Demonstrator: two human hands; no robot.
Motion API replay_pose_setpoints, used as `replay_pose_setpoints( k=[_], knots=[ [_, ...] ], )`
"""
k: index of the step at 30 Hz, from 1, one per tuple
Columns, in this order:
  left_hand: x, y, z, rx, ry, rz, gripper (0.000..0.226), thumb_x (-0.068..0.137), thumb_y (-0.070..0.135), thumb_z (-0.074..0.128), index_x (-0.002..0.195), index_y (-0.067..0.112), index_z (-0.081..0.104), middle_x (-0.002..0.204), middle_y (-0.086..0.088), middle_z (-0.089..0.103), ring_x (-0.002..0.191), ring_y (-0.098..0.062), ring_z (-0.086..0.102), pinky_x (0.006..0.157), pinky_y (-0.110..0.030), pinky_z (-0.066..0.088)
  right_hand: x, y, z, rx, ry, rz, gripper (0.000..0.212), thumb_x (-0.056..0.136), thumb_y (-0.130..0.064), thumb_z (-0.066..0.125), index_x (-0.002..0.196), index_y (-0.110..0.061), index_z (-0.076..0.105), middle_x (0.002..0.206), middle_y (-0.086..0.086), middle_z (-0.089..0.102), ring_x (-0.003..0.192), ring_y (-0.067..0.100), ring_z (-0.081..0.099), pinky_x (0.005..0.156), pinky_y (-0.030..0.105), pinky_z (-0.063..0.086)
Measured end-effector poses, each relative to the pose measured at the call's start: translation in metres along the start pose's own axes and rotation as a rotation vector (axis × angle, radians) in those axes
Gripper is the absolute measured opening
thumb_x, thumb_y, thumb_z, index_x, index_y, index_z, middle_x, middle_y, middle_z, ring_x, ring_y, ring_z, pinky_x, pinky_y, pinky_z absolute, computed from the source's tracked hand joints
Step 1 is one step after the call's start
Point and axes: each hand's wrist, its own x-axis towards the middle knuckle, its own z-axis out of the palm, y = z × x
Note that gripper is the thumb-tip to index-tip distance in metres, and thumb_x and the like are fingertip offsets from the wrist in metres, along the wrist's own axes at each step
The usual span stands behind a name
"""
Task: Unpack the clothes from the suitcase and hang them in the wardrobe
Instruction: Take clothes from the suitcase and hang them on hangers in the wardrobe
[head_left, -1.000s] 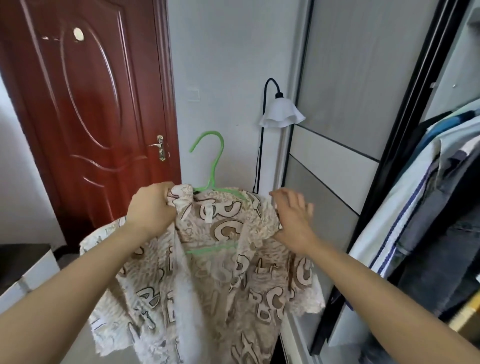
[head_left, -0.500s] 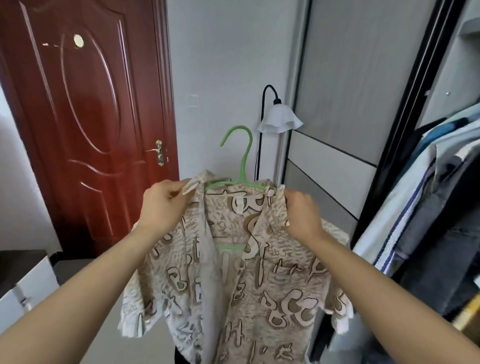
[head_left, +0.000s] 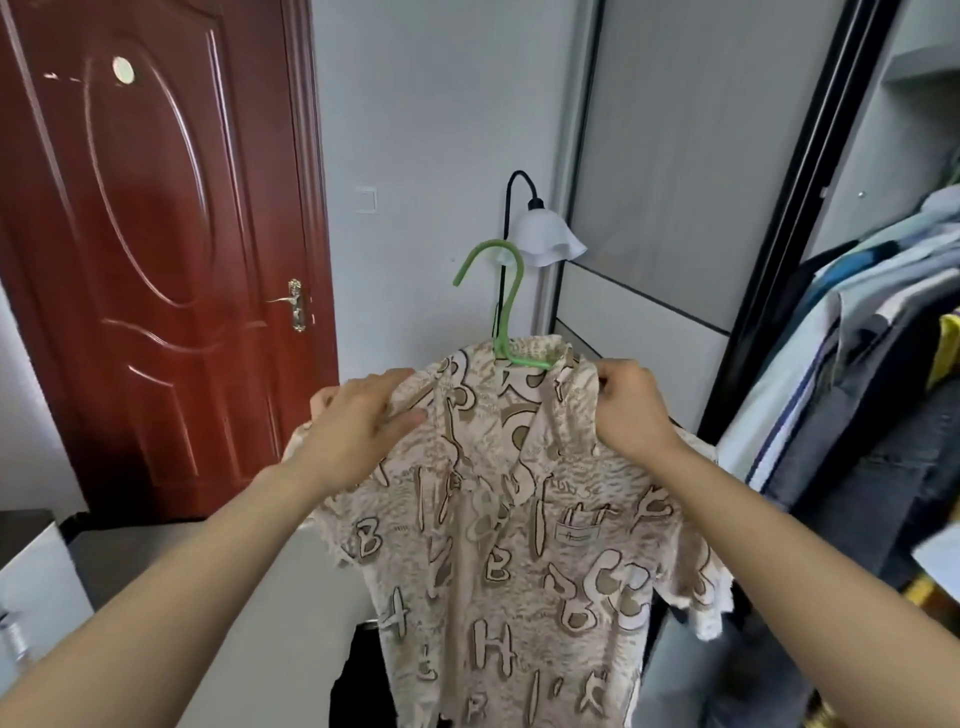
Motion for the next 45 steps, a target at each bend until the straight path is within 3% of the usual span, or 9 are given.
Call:
replay_pose_setpoints(
  k=[4, 10, 18, 22, 31, 36, 39, 43, 45],
  knots=[
    [0.016, 0.010, 0.005, -0.311, 0.188, 0.007, 0.031, 0.096, 0.036, 0.052, 0.066, 0.034, 0.048, 0.049, 0.000, 0.045, 0.045, -0.016, 0.045, 0.051, -0.033, 0.039, 0.004, 0.006, -0.016, 0.229, -0.099, -0.058, 0.019, 0.080, -0.019, 0.066, 0.070, -0.004, 0.061, 0.067, 0.014, 0.061, 0.067, 0.009, 0.049, 0.062, 0.031, 0.041],
    [0.032, 0.028, 0.014, -0.469, 0.123, 0.051, 0.031, 0.099, 0.034, 0.050, 0.070, 0.042, 0.057, 0.052, -0.010, 0.044, 0.045, -0.020, 0.042, 0.046, -0.031, 0.038, 0.001, -0.005, -0.030, -0.053, -0.030, -0.228, 0.032, 0.082, -0.014, 0.065, 0.065, -0.028, 0.042, 0.062, -0.012, 0.049, 0.056, 0.001, 0.044, 0.053, 0.026, 0.037],
    [0.053, -0.014, -0.001, -0.309, 0.229, -0.107, 0.036, 0.099, 0.044, 0.045, 0.079, 0.022, 0.066, 0.069, -0.001, 0.063, 0.064, -0.015, 0.057, 0.069, -0.033, 0.043, 0.011, 0.027, -0.062, 0.140, 0.077, 0.069, 0.027, 0.076, -0.013, 0.069, 0.061, 0.002, 0.054, 0.048, -0.007, 0.040, 0.046, 0.004, 0.029, 0.051, 0.023, 0.028],
    [0.034, -0.039, 0.021, -0.423, 0.011, -0.124, 0.026, 0.092, 0.049, 0.054, 0.095, 0.024, 0.063, 0.080, 0.001, 0.066, 0.067, -0.009, 0.058, 0.065, -0.026, 0.045, 0.008, 0.041, -0.076, 0.160, 0.120, 0.120, 0.028, 0.078, -0.007, 0.070, 0.055, -0.005, 0.055, 0.039, -0.011, 0.044, 0.038, 0.000, 0.035, 0.046, 0.018, 0.033],
    [0.039, -0.014, 0.035, -0.604, 0.054, -0.224, 0.056, 0.092, 0.051, 0.050, 0.055, 0.018, 0.024, 0.049, 0.003, 0.019, 0.038, -0.007, 0.017, 0.038, -0.017, 0.018, -0.006, 0.063, -0.085, -0.021, 0.039, 0.103, 0.041, 0.072, -0.022, 0.065, 0.050, -0.011, 0.033, 0.050, -0.001, 0.028, 0.055, 0.012, 0.023, 0.054, 0.029, 0.026],
    [0.061, -0.042, 0.029, -0.748, -0.226, -0.595, 0.056, 0.069, 0.074, 0.066, 0.086, 0.020, 0.069, 0.087, 0.000, 0.065, 0.087, -0.019, 0.061, 0.086, -0.032, 0.047, -0.018, 0.056, -0.083, 0.079, 0.009, 0.063, 0.041, 0.069, -0.020, 0.060, 0.042, -0.023, 0.030, 0.045, -0.011, 0.025, 0.051, 0.008, 0.020, 0.052, 0.027, 0.022],
    [0.062, -0.050, 0.041, -0.383, -0.293, -0.415, 0.026, 0.090, 0.036, 0.065, 0.074, 0.016, 0.072, 0.080, -0.005, 0.068, 0.081, -0.022, 0.061, 0.070, -0.026, 0.045, -0.018, 0.050, -0.082, 0.185, -0.003, 0.079, 0.053, 0.077, -0.005, 0.066, 0.036, -0.023, 0.036, 0.045, -0.006, 0.027, 0.050, 0.012, 0.020, 0.052, 0.027, 0.021],
    [0.063, -0.010, 0.041, -0.616, 0.014, -0.231, 0.034, 0.098, 0.038, 0.050, 0.089, 0.014, 0.073, 0.086, 0.001, 0.072, 0.082, -0.014, 0.064, 0.075, -0.024, 0.045, -0.018, 0.049, -0.078, 0.218, -0.013, 0.112, 0.053, 0.080, -0.001, 0.069, 0.037, -0.027, 0.054, 0.051, 0.005, 0.037, 0.059, 0.017, 0.026, 0.055, 0.030, 0.025],
    [0.061, 0.026, 0.046, -0.529, -0.122, 0.022, 0.026, 0.095, 0.045, 0.051, 0.098, 0.025, 0.069, 0.089, 0.010, 0.071, 0.087, -0.004, 0.063, 0.079, -0.021, 0.046, -0.018, 0.049, -0.073, 0.227, 0.004, 0.133, 0.044, 0.078, -0.010, 0.071, 0.041, -0.027, 0.057, 0.053, 0.004, 0.039, 0.061, 0.016, 0.028, 0.057, 0.029, 0.026]
  ],
)
